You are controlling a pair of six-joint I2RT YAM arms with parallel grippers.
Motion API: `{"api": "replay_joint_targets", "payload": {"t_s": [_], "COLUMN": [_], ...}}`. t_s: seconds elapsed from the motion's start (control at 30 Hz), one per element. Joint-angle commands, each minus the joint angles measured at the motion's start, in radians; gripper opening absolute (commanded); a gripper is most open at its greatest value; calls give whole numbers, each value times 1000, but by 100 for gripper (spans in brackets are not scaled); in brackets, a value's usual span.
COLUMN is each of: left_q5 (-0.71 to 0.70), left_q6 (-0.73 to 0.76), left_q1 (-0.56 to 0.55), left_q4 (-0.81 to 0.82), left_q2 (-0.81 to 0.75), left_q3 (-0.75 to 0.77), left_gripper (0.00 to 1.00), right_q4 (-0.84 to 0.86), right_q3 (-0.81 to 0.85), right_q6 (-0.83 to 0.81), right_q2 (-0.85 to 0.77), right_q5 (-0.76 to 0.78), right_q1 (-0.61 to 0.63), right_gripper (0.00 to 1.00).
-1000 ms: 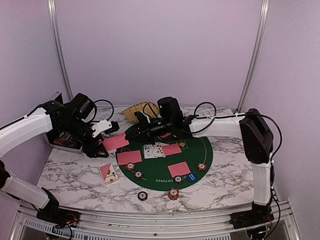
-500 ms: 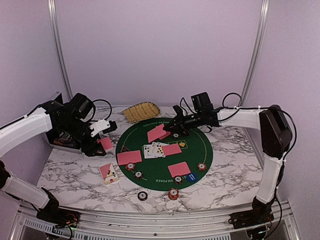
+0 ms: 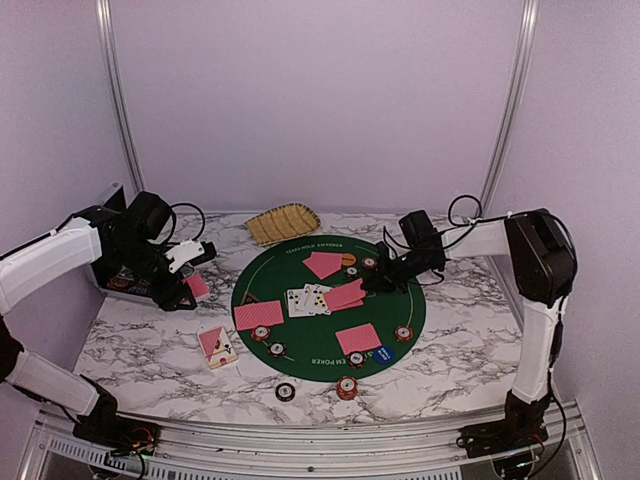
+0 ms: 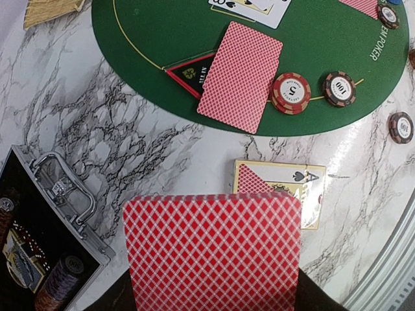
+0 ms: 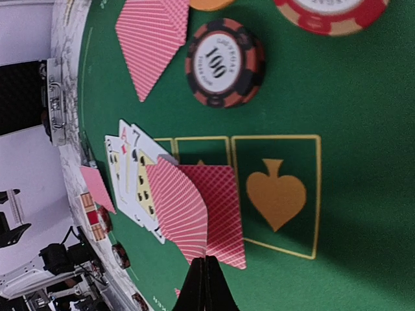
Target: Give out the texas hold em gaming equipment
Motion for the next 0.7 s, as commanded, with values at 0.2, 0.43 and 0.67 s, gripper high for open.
{"api": "replay_joint_targets", "payload": {"t_s": [0.2, 0.43, 0.67], "left_q5": [-23, -95, -165], "left_q6": [-1, -45, -112], "left_q1": [76, 100, 104], "left_q4": [105, 200, 308], "left_q2": [14, 38, 74], "left_q3": [-79, -128, -199], "left_gripper": [0, 0, 0], "right_q4": [-128, -196, -252], "right_q3": [54, 85, 120], "right_q6": [-123, -159, -163], "right_q2": [34, 27, -39], "right_q5": [186, 303, 380], "right_q1": [16, 62, 90], "right_gripper": [0, 20, 46]}}
